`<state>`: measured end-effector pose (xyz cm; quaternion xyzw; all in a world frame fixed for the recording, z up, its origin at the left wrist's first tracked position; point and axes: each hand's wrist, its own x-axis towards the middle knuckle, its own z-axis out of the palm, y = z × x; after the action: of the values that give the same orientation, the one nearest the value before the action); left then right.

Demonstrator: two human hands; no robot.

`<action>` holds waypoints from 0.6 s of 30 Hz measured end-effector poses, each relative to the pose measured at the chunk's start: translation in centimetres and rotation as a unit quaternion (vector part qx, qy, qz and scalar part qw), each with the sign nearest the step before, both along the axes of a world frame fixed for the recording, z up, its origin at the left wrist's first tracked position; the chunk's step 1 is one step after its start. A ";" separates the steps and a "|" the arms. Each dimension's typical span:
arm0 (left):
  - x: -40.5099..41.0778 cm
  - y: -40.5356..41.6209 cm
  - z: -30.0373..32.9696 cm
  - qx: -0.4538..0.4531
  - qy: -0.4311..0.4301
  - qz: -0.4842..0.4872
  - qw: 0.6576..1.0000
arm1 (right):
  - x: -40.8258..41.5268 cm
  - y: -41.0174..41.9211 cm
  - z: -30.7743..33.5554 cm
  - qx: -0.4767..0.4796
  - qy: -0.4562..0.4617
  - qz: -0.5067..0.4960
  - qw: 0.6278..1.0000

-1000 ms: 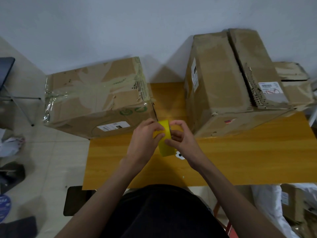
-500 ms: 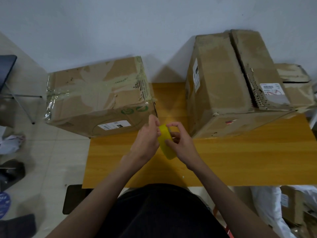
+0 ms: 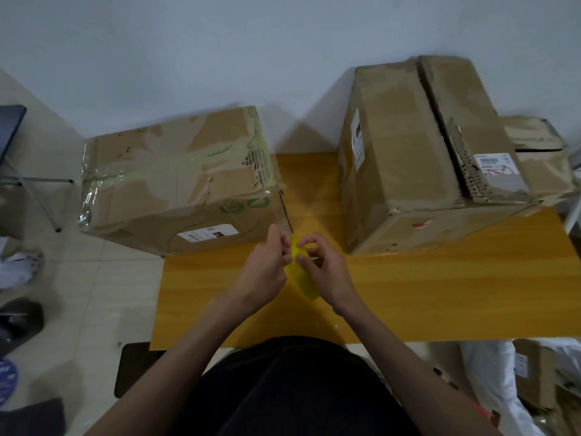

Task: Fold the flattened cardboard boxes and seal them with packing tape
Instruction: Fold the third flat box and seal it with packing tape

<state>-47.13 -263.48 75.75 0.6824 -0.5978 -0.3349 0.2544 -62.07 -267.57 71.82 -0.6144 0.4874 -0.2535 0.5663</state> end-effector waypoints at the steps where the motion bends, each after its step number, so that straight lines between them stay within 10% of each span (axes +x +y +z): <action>1: 0.0 0.0 -0.1 0.003 0.002 0.006 1.000 | -0.1 0.0 -0.1 0.000 -0.002 -0.001 1.000; 18: 1.3 -2.4 -1.7 0.057 -0.105 0.035 0.992 | 0.1 -0.2 -0.5 0.039 -0.055 0.047 0.997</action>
<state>-45.81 -265.87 74.01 0.7474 -0.5770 -0.2864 0.1625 -61.92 -267.76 71.31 -0.5995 0.4356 -0.2410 0.6267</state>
